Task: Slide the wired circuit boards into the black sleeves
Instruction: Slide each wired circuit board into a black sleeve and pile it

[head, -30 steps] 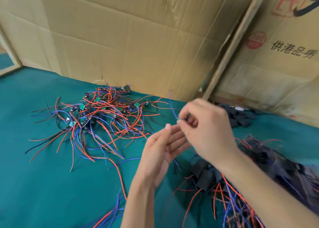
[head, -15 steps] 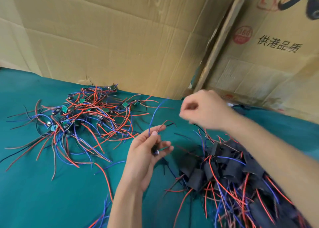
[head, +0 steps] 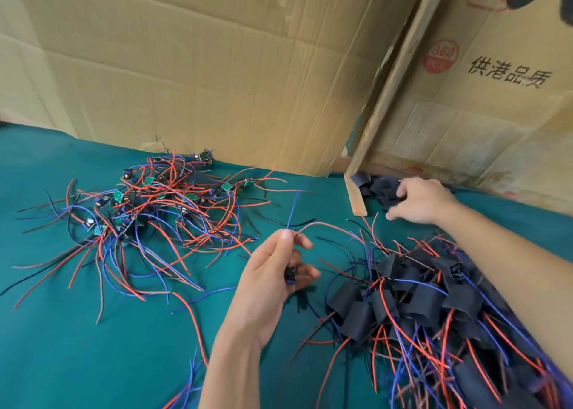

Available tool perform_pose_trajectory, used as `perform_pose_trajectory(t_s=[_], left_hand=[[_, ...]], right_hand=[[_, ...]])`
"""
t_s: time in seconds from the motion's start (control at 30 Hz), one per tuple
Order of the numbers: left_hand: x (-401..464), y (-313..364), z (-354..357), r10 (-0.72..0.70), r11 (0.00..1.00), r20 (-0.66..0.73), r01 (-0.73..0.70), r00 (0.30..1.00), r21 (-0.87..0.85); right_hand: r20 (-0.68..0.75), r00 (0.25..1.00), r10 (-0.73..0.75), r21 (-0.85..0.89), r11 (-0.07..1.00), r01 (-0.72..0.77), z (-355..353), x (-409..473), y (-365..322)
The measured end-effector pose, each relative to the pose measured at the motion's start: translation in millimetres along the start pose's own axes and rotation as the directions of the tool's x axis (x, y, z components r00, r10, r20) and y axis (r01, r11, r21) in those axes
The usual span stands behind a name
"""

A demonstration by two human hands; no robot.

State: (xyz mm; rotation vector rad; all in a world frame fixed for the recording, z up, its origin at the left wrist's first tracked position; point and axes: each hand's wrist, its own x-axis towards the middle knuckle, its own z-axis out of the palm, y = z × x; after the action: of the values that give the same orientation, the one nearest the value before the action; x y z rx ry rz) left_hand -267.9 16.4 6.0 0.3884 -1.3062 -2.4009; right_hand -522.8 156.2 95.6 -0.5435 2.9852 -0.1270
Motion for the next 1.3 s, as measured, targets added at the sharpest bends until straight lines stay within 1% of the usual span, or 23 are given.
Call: perform_pose_trajectory(t_s=[0.1, 0.17, 0.23, 0.27, 0.3, 0.37, 0.4, 0.43, 0.5, 0.53, 0.57, 0.6, 0.63, 0.7, 0.77, 0.8, 0.87, 0.9, 0.93, 1.0, 1.13, 1.23, 1.3], left_hand=[[1, 0, -1, 0.035, 0.999, -0.046, -0.035, 0.998, 0.009], [1, 0, -1, 0.060, 0.998, -0.067, -0.060, 0.996, -0.009], [1, 2, 0, 0.075, 0.993, -0.071, -0.081, 0.995, -0.081], [2, 4, 0, 0.083, 0.989, -0.066, -0.091, 0.994, -0.120], [1, 5, -1, 0.089, 0.983, -0.054, -0.096, 0.995, -0.155], [1, 8, -3, 0.098, 0.971, -0.021, -0.100, 0.995, -0.217], [1, 9, -4, 0.097, 0.965, -0.010, -0.097, 0.995, -0.245], [1, 10, -5, 0.096, 0.960, -0.002, -0.093, 0.995, -0.264], [1, 11, -4, 0.097, 0.962, 0.007, -0.092, 0.995, -0.258], [0, 11, -3, 0.099, 0.971, 0.011, -0.094, 0.995, -0.219], [-1, 11, -2, 0.100, 0.983, 0.020, -0.095, 0.995, -0.156], [-2, 10, 0, 0.101, 0.992, 0.035, -0.098, 0.994, -0.076], [-3, 8, 2, 0.108, 0.994, 0.057, -0.108, 0.993, 0.003], [-4, 6, 5, 0.117, 0.986, 0.109, -0.128, 0.987, 0.110], [-5, 6, 5, 0.110, 0.981, 0.147, -0.131, 0.983, 0.145], [-5, 6, 4, 0.104, 0.983, 0.155, -0.125, 0.982, 0.136], [-5, 7, 3, 0.086, 0.992, 0.156, -0.100, 0.984, 0.083], [-5, 8, 3, 0.081, 0.994, 0.155, -0.092, 0.985, 0.064], [-4, 8, 3, 0.079, 0.994, 0.153, -0.090, 0.985, 0.064], [-3, 8, 4, 0.085, 0.989, 0.141, -0.101, 0.986, 0.110], [-5, 8, 5, 0.108, 0.976, 0.144, -0.133, 0.984, 0.173], [-8, 8, 5, 0.141, 0.969, 0.166, -0.170, 0.976, 0.178], [-7, 9, 5, 0.148, 0.970, 0.168, -0.176, 0.975, 0.166]], right_hand=[[-0.075, 0.991, -0.115, 0.233, 0.964, 0.129, -27, -48, -27], [-0.124, 0.965, -0.231, 0.308, 0.915, 0.259, -34, -90, -42], [-0.088, 0.938, -0.336, 0.375, 0.861, 0.344, -29, -127, -55], [-0.079, 0.933, -0.351, 0.421, 0.837, 0.351, -24, -140, -59], [-0.088, 0.939, -0.331, 0.489, 0.808, 0.330, -17, -150, -61], [-0.078, 0.972, -0.223, 0.679, 0.702, 0.216, -4, -159, -60], [-0.041, 0.985, -0.167, 0.781, 0.610, 0.136, 3, -163, -59], [-0.001, 0.992, -0.128, 0.875, 0.481, 0.063, 9, -167, -58], [0.080, 0.991, -0.104, 0.992, 0.106, -0.069, 18, -176, -61], [0.107, 0.987, -0.122, 0.991, -0.066, -0.116, 22, -180, -66], [0.113, 0.985, -0.131, 0.974, -0.181, -0.136, 26, -183, -69], [0.098, 0.988, -0.119, 0.962, -0.243, -0.124, 28, -183, -73], [0.064, 0.995, -0.082, 0.963, -0.256, -0.083, 28, -182, -76], [-0.030, 1.000, 0.005, 0.981, -0.190, 0.031, 24, -175, -83], [-0.112, 0.993, 0.021, 0.992, -0.053, 0.113, 16, -168, -84], [-0.162, 0.987, 0.006, 0.985, 0.067, 0.161, 11, -165, -82], [-0.269, 0.961, -0.068, 0.890, 0.364, 0.275, 5, -159, -77], [-0.311, 0.945, -0.102, 0.815, 0.483, 0.320, 3, -157, -73], [-0.336, 0.932, -0.135, 0.749, 0.561, 0.351, 1, -156, -70], [-0.356, 0.912, -0.201, 0.669, 0.627, 0.399, -2, -156, -65], [-0.452, 0.852, -0.263, 0.549, 0.671, 0.498, -3, -158, -59], [-0.475, 0.821, -0.318, 0.489, 0.680, 0.546, -5, -156, -61], [-0.504, 0.798, -0.329, 0.491, 0.652, 0.579, -6, -154, -64]])
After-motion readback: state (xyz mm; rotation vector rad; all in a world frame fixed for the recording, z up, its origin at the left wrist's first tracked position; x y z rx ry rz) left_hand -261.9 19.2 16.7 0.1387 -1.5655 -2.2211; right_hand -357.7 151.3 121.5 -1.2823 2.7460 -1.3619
